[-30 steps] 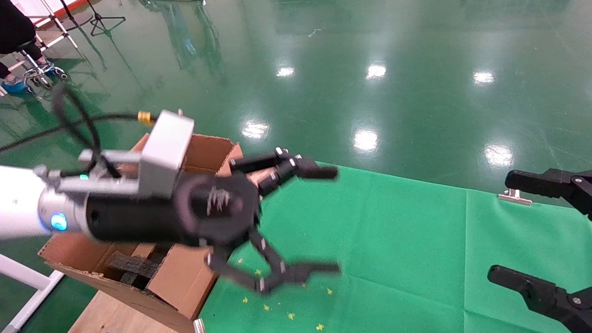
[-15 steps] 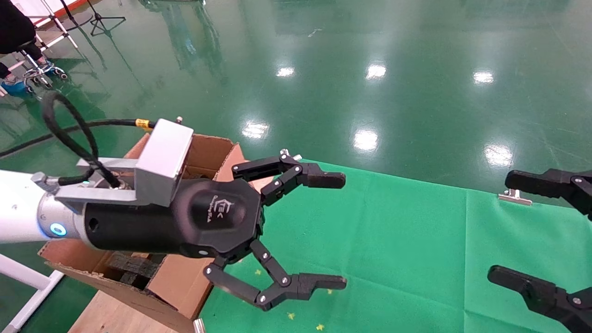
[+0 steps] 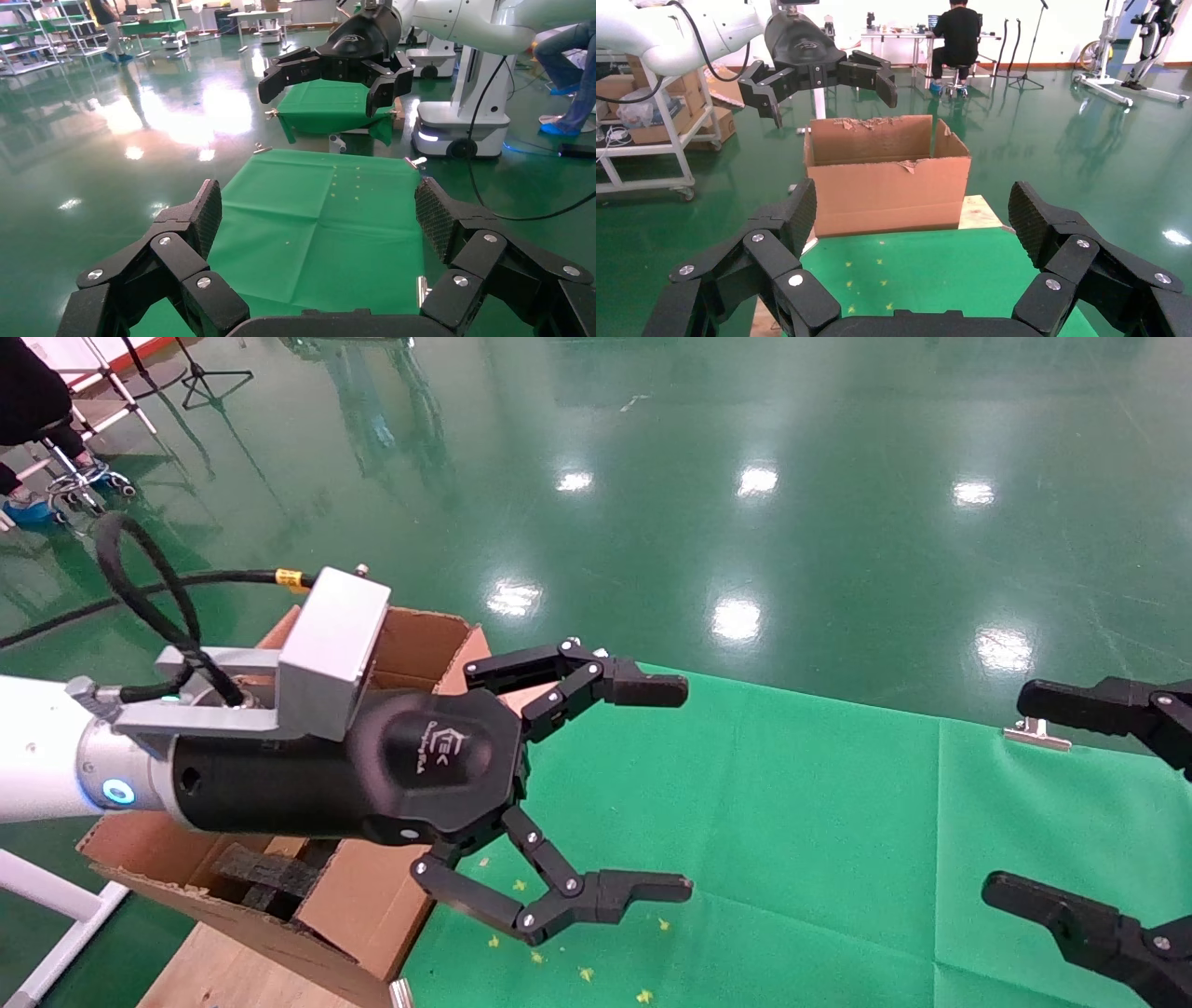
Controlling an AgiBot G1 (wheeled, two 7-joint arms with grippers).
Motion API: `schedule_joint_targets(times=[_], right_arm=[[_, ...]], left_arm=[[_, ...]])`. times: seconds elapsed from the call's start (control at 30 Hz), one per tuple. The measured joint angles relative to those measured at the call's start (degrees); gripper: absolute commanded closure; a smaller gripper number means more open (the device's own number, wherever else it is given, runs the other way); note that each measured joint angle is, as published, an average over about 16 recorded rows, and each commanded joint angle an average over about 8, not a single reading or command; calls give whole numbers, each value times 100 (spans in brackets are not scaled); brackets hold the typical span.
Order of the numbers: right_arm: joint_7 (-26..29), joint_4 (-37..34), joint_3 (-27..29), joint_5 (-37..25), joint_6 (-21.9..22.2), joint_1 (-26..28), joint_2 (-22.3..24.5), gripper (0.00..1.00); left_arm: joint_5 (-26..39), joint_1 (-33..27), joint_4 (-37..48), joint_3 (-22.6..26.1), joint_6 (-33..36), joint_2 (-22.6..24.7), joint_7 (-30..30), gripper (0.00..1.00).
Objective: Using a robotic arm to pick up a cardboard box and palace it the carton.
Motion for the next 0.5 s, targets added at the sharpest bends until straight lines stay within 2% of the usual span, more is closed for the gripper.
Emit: schedule_joint_targets(times=[0.5], right_arm=[[0, 0, 0, 0, 0, 0, 0, 0]], left_arm=[[19, -20, 33, 6, 5, 0, -6, 0]])
